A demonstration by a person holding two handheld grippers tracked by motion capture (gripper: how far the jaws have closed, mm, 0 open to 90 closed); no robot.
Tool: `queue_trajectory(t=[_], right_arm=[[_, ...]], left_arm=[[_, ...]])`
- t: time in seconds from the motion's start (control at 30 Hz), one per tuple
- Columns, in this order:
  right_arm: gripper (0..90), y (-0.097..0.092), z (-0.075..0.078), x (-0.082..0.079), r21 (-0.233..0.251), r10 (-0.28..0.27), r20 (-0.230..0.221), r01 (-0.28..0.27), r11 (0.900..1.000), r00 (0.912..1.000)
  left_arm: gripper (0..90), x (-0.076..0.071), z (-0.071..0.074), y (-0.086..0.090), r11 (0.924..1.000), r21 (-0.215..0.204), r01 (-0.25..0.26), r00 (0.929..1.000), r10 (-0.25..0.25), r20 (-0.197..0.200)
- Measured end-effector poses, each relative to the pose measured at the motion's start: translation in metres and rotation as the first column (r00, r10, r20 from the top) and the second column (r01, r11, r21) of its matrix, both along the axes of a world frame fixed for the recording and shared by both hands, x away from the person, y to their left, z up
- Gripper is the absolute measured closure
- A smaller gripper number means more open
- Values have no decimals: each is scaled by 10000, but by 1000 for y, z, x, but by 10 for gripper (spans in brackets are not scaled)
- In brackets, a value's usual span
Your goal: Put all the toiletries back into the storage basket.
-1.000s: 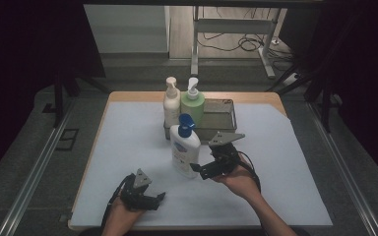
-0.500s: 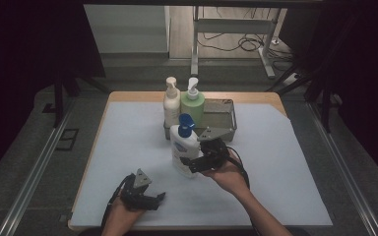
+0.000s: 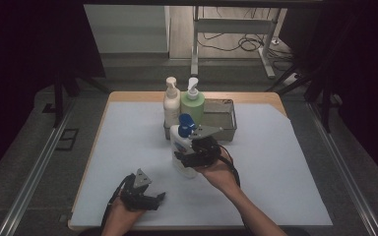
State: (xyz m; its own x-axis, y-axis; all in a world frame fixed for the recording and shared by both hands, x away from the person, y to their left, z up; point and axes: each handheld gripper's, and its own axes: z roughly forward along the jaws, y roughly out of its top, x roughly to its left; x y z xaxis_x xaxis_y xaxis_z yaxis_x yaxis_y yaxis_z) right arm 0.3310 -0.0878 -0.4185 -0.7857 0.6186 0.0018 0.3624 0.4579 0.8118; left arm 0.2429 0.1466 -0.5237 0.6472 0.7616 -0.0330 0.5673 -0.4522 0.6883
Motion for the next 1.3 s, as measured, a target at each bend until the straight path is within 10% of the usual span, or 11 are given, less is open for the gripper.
queue_trajectory(t=[0.73,1.3], right_arm=[[396,1,3,1,-299,67,-193,-73,9995,9998],[397,-25,35,-3,-197,292,-384,-300,9994,9988]], left_arm=[[119,0,0,0,10000,-13,-1,10000,1,-2],[119,0,0,0,10000,-34,4,10000,-4,-10]])
